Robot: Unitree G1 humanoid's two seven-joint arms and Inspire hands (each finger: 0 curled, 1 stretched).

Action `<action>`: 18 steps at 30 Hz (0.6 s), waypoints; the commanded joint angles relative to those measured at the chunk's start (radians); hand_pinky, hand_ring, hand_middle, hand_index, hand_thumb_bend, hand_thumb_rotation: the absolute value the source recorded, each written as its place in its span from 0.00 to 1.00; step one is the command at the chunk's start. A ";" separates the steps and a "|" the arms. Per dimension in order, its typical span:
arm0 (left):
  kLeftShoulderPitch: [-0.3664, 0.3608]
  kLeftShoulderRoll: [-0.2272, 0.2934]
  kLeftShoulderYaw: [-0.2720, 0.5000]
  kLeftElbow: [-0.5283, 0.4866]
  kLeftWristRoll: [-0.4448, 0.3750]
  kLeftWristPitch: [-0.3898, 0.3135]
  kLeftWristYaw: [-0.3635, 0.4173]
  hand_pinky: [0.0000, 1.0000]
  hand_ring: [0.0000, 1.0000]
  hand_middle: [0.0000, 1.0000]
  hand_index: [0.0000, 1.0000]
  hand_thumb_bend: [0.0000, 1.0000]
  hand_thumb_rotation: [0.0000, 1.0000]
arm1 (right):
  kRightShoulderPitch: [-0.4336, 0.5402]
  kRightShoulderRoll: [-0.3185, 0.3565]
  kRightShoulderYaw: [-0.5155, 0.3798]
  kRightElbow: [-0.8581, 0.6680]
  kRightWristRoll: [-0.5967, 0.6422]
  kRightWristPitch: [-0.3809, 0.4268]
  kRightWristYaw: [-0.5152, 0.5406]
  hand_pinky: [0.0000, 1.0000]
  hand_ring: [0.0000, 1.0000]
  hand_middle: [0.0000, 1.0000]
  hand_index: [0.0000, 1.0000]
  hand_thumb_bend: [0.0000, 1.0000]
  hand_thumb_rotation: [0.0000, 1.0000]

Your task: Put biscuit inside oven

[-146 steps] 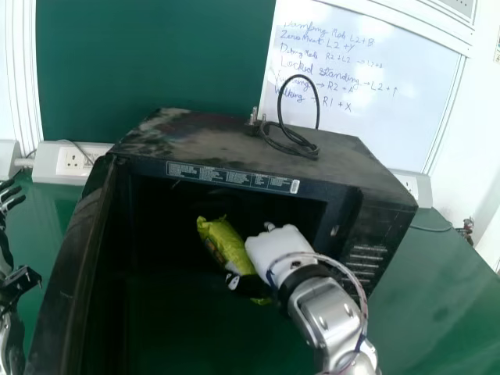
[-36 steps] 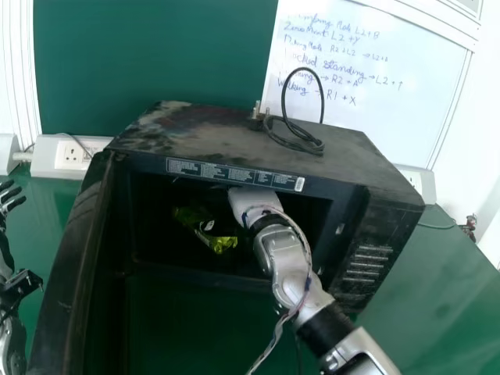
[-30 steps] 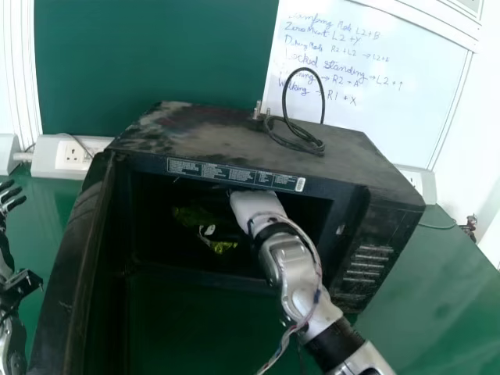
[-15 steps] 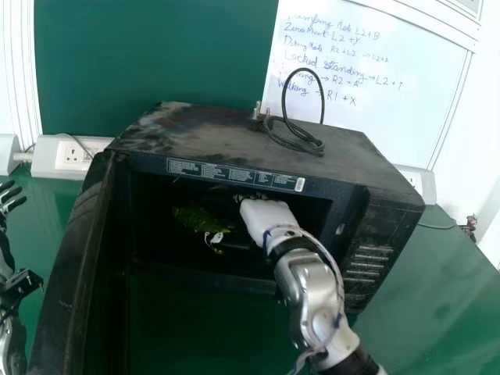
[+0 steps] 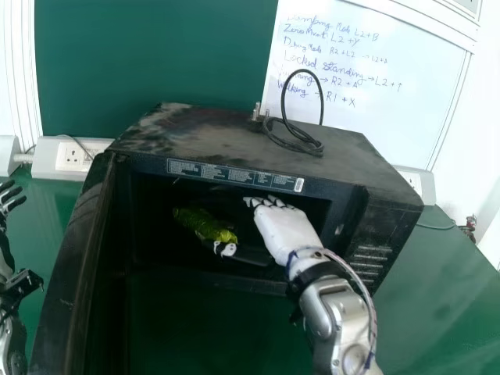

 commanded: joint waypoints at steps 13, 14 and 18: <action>-0.010 0.009 0.001 0.019 0.004 -0.008 -0.005 0.58 0.59 0.60 0.61 0.86 0.88 | 0.201 -0.003 -0.148 -0.199 0.058 -0.060 -0.043 0.84 0.92 0.95 0.96 1.00 1.00; -0.011 0.009 0.001 0.021 0.004 -0.010 -0.007 0.58 0.59 0.60 0.61 0.86 0.88 | 0.222 0.000 -0.163 -0.218 0.071 -0.064 -0.049 0.84 0.92 0.95 0.95 1.00 1.00; -0.011 0.010 0.002 0.026 0.002 -0.015 -0.009 0.58 0.60 0.61 0.61 0.86 0.88 | 0.298 0.003 -0.224 -0.280 0.146 -0.105 -0.080 0.82 0.91 0.94 0.95 1.00 0.99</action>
